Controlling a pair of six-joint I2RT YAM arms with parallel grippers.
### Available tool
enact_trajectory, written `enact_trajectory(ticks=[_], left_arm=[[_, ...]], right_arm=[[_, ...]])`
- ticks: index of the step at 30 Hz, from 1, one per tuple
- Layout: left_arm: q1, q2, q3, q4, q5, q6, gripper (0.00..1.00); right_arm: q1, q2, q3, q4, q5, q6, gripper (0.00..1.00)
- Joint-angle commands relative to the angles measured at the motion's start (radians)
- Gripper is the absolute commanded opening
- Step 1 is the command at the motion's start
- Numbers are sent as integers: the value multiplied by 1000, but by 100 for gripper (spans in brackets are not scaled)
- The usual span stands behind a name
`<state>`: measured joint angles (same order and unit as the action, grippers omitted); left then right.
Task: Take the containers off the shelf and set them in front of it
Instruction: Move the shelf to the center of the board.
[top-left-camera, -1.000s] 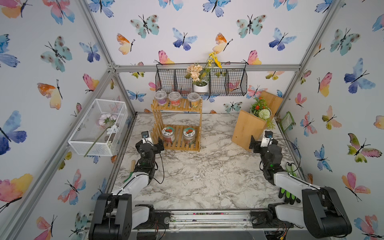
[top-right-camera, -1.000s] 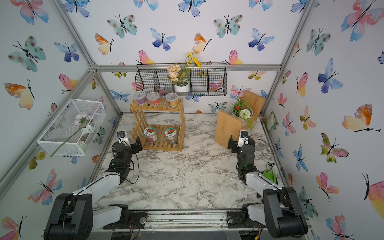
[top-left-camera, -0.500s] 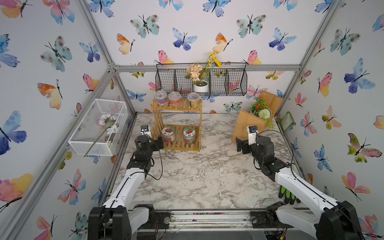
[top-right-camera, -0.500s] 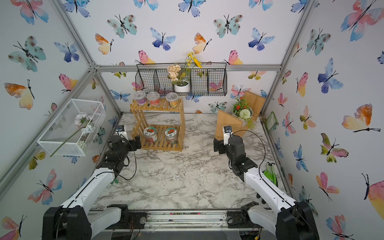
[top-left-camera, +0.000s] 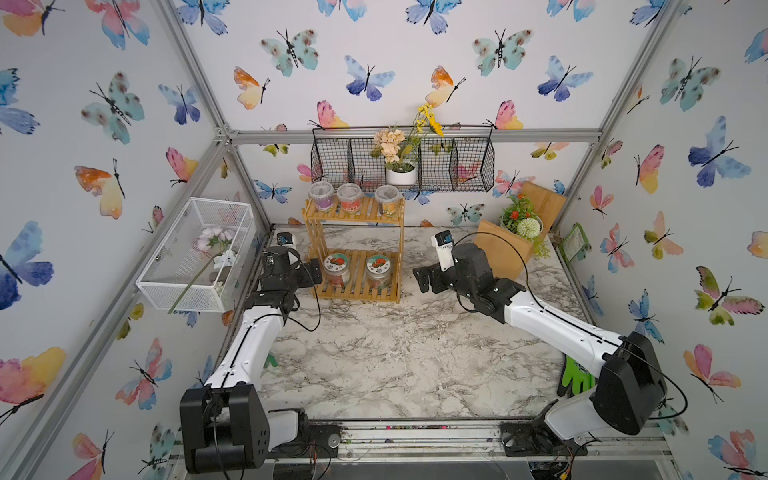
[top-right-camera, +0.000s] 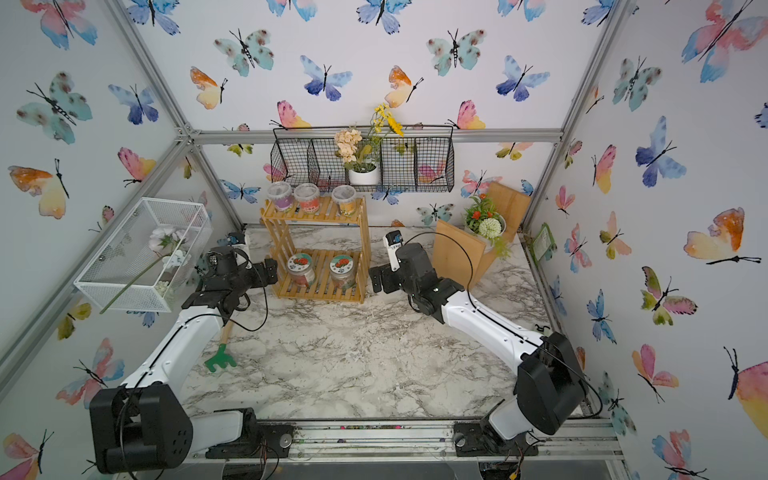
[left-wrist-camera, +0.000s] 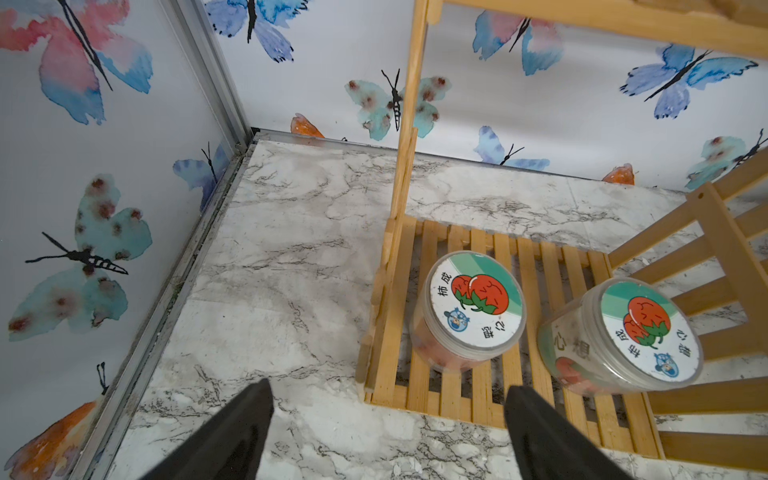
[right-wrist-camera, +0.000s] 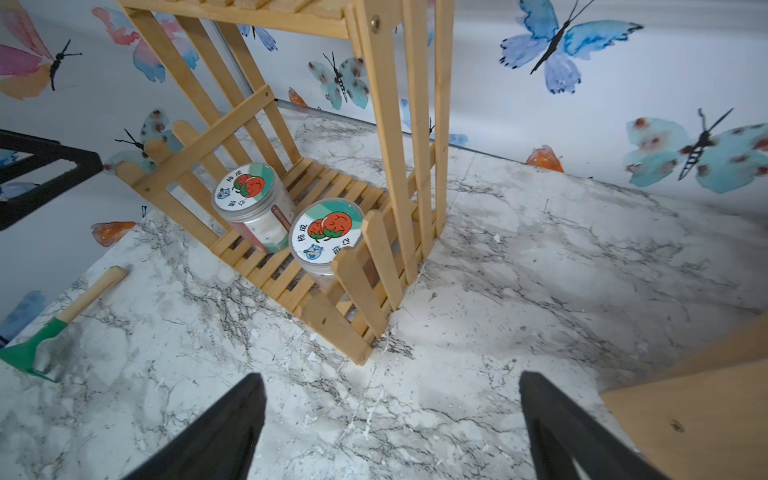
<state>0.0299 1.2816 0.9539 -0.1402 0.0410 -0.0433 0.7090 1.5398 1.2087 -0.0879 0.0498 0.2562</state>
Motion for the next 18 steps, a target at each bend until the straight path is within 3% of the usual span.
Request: enact_trajectory(ticks=[1,12,18], left_arm=[[2,38,46,-71,-8,16,93],[2,203,213,-134,-18,37,90],[2,243,225,-138,7,37,84]], right_arm=[[18,60,90,-77,-65,89,98],[35,230,278,-163,-97,210,98],[38,283,331,-208,-95,246,98]])
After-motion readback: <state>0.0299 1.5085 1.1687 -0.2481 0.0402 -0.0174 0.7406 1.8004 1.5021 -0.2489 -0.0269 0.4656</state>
